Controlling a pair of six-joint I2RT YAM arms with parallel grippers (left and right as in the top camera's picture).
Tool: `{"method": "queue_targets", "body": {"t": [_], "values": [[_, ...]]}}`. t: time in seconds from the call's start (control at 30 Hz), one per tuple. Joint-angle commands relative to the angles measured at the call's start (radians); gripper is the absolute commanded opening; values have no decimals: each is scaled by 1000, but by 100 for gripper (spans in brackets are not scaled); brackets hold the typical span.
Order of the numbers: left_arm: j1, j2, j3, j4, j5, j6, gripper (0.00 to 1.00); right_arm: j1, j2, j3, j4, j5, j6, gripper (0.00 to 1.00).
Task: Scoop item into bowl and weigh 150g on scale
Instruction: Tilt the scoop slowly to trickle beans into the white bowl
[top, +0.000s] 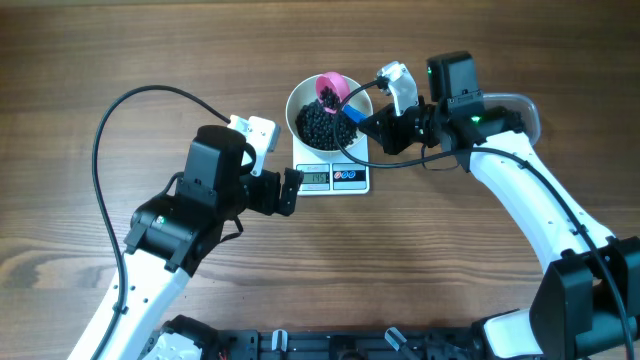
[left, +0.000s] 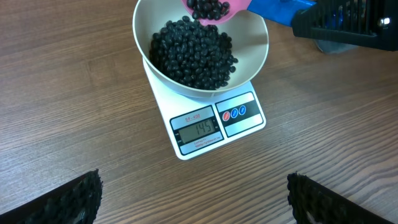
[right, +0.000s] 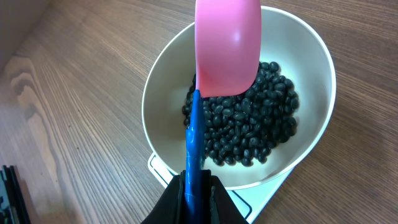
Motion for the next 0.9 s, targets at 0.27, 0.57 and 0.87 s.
{"method": "queue_targets", "body": {"t": [0.27, 0.57, 0.87], "values": [[-3, 2, 5, 0, -10, -3, 100, 2, -24, 27, -34, 100, -73, 4], [-3, 2, 5, 0, -10, -3, 100, 2, -24, 27, -40, 46, -19, 4], [-3, 2, 5, 0, -10, -3, 100, 2, -24, 27, -37, -66, -42, 4]]}}
